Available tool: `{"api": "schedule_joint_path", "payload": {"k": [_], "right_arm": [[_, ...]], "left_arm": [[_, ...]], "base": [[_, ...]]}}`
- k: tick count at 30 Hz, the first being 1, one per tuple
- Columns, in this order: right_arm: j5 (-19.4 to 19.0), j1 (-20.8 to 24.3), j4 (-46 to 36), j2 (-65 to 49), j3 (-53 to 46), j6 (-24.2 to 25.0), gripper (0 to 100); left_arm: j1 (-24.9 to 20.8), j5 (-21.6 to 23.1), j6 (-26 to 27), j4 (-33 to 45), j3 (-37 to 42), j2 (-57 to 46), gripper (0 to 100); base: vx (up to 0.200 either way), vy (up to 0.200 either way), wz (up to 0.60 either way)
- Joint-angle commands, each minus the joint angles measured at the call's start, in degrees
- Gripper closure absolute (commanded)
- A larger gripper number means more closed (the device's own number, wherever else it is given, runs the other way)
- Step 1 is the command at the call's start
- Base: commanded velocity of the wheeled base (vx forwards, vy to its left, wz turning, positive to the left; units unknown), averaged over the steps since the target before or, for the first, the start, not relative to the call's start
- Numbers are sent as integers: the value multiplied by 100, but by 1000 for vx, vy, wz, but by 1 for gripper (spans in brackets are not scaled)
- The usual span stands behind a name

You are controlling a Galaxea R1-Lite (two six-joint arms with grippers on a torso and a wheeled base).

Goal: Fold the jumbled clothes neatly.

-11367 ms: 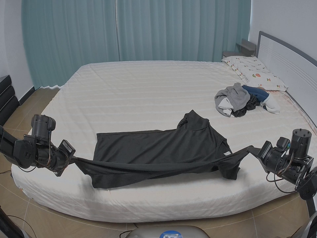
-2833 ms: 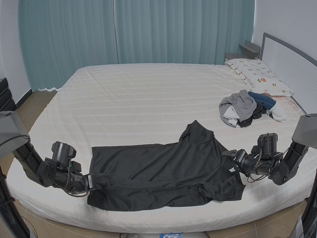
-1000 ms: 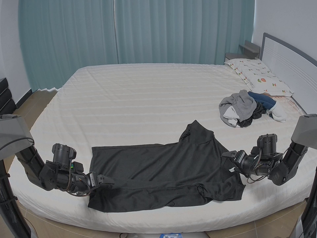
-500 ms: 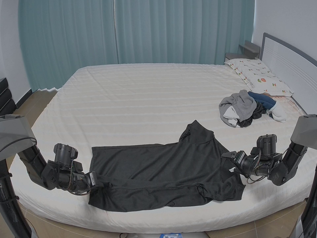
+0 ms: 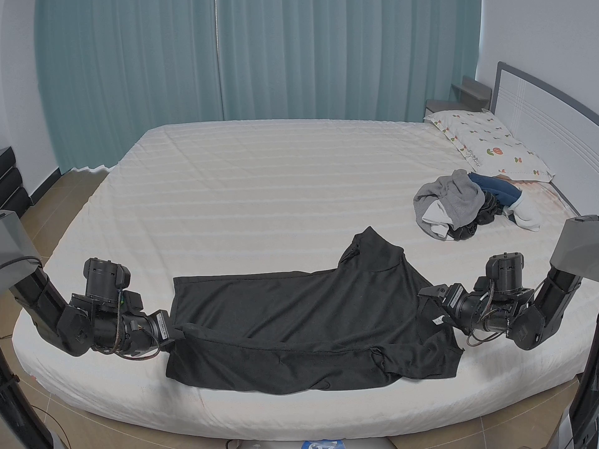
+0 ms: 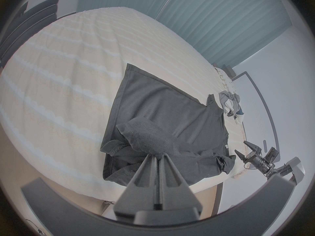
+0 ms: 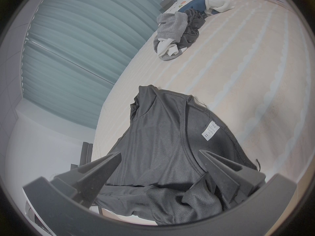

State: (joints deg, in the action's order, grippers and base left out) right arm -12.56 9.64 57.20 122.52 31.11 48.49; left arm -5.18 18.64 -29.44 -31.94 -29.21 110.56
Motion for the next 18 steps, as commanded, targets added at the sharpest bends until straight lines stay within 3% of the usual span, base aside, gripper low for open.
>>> {"api": "schedule_joint_path", "payload": {"k": [1, 8, 9, 18], "right_arm": [[-1, 11, 2, 0, -8, -7, 0], [-1, 11, 2, 36, -8, -7, 0], [-1, 11, 2, 36, -8, -7, 0], [-1, 11, 2, 44, -17, 2, 0]], "left_arm": [[-18, 26, 17, -5, 12, 54, 100], [-97, 26, 35, -58, -32, 528, 100], [-106, 26, 35, -58, -32, 563, 0], [-88, 289, 96, -76, 20, 643, 0]], "base": [[0, 0, 0], [0, 0, 0], [0, 0, 0], [0, 0, 0]]}}
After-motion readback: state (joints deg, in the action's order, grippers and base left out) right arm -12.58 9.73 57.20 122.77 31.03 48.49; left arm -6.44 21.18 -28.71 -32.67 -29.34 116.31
